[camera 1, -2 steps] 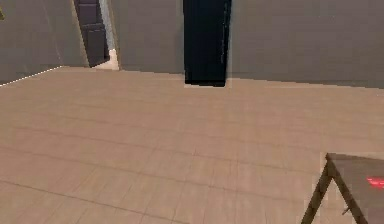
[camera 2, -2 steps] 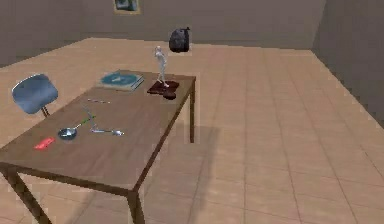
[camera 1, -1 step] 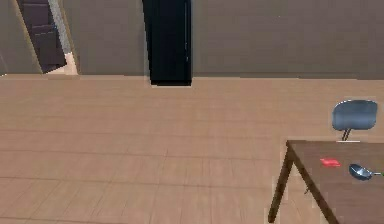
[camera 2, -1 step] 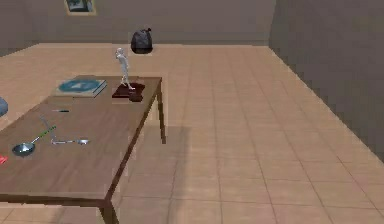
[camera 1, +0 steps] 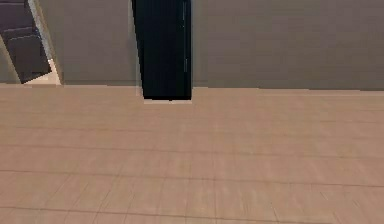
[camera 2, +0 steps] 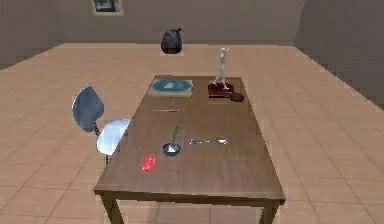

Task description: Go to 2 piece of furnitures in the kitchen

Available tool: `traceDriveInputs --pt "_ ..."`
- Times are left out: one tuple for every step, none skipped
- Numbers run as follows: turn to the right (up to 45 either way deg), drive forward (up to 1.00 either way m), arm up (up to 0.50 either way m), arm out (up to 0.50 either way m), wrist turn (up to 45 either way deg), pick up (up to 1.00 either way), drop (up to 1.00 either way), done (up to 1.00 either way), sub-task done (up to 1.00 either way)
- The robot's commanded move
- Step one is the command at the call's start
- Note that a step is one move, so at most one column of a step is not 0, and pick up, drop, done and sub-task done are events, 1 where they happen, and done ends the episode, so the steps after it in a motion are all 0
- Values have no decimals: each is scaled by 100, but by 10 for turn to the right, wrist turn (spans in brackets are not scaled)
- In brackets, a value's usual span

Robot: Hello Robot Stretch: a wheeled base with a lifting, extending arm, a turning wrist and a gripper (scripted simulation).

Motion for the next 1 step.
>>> traceDriveInputs --pt "450 0 0 0 0 0 0 0 0"
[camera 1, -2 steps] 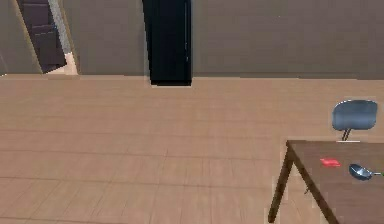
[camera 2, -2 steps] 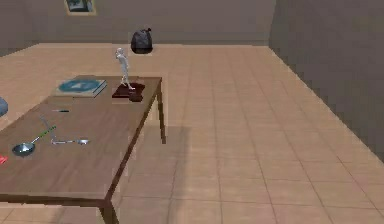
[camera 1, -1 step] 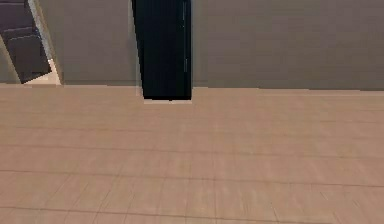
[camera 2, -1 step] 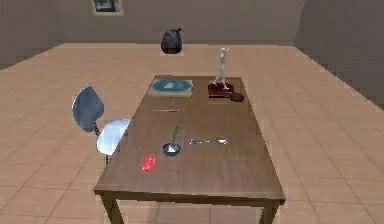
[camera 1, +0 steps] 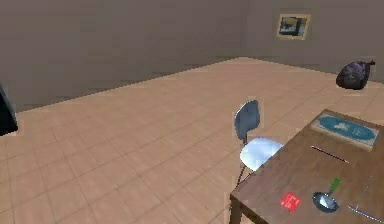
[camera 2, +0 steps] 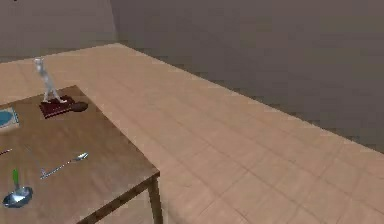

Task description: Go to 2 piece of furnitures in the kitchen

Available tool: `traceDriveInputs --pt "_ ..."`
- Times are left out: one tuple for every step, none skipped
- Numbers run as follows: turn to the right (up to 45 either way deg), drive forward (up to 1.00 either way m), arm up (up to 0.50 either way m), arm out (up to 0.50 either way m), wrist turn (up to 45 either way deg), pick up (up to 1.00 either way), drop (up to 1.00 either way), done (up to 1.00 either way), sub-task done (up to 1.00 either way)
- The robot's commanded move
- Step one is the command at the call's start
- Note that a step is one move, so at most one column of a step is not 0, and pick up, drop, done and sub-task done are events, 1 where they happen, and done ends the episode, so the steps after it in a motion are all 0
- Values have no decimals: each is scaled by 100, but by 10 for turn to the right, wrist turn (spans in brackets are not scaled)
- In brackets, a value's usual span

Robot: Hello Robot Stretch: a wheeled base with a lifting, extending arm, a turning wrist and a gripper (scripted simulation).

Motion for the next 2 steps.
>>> traceDriveInputs --pt "240 0 0 0 0 0 0 0 0" --pt "0 0 0 0 0 0 0 100 0"
